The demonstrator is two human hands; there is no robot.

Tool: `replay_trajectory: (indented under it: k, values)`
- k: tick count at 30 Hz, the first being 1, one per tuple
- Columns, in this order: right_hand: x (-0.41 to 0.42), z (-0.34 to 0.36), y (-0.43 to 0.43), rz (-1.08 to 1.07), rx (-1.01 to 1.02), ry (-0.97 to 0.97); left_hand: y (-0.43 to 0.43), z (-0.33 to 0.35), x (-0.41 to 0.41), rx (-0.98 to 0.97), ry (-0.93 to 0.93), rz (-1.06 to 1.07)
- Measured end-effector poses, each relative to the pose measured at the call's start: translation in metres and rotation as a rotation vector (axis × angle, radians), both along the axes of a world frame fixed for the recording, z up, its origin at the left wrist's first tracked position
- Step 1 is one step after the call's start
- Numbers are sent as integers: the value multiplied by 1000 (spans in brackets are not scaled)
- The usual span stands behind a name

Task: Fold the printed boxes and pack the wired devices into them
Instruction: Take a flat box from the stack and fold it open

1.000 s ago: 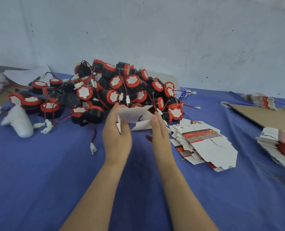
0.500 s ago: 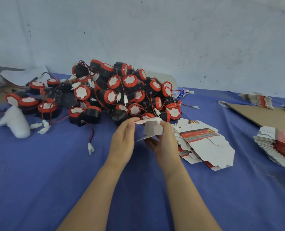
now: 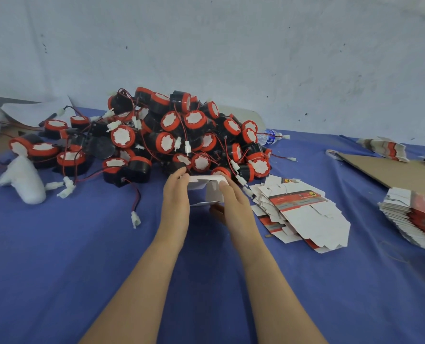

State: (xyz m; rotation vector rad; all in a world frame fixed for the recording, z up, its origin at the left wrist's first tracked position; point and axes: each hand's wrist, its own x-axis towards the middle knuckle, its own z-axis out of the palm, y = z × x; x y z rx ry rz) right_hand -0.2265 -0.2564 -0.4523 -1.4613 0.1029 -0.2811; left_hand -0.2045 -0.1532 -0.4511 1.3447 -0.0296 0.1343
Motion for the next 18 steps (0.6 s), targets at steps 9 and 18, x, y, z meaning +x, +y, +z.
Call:
replay_trajectory:
  k: [9,18]
  values:
    - [4,-3,-5,10,34,9,0,-9,-3,197,-106,33]
    - [7,-3,-6,-15,207,110,1,-7,-1,140,-139,104]
